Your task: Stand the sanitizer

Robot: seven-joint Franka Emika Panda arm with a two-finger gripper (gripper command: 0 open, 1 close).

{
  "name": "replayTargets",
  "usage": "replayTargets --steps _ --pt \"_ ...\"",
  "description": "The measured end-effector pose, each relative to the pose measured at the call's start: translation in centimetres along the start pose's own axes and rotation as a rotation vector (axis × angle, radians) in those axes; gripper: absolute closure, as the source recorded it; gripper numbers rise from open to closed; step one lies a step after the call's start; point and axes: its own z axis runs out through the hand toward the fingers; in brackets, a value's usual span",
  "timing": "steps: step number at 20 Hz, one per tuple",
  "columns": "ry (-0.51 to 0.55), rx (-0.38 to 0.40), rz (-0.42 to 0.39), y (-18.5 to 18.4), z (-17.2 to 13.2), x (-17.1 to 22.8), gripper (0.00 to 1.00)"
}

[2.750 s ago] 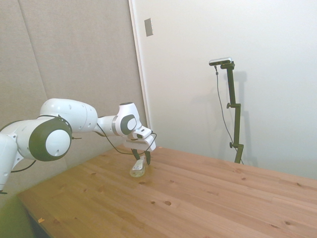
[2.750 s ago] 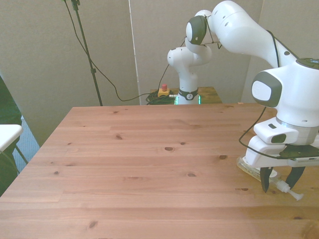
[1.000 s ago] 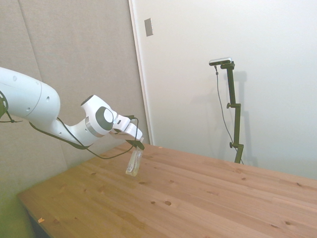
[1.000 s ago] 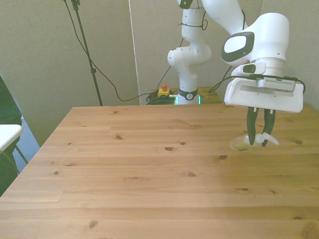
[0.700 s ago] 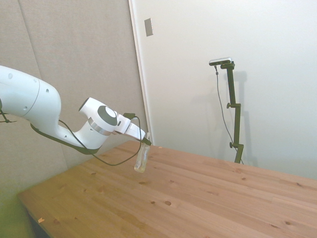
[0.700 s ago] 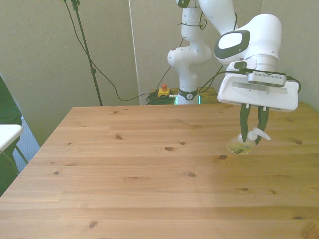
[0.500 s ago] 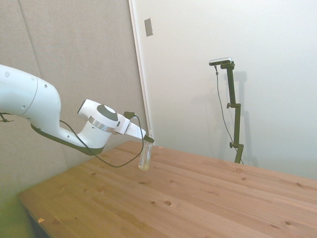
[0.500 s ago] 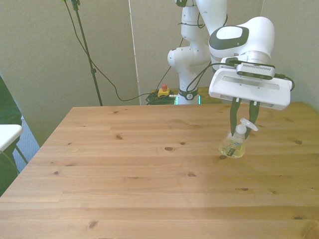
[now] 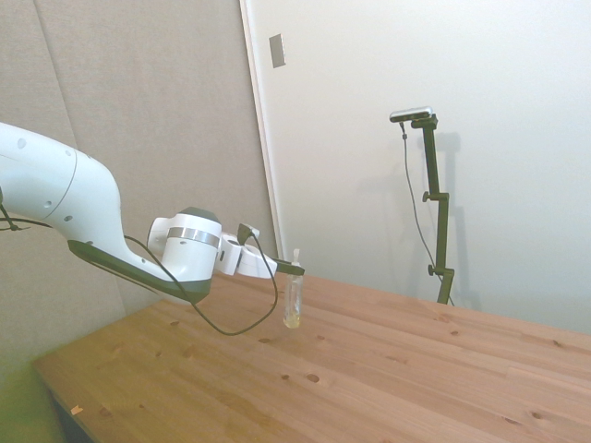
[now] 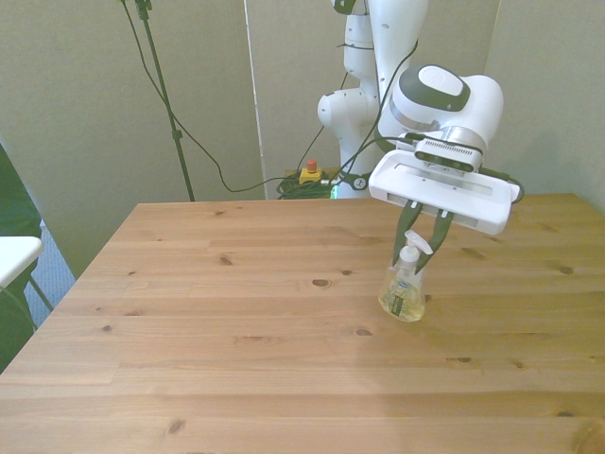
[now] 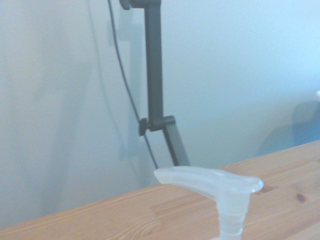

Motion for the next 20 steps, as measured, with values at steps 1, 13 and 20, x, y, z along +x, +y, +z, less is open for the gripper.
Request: replayTargets --steps 1,13,20 --pt "0.016 0.001 0.011 -0.6 0.2 0.8 1.0" --pt "0.054 -0.024 0.034 -1.2 4.2 1.7 1.0" --pt "0.049 -0.043 0.024 -0.6 6.0 0.6 1.0"
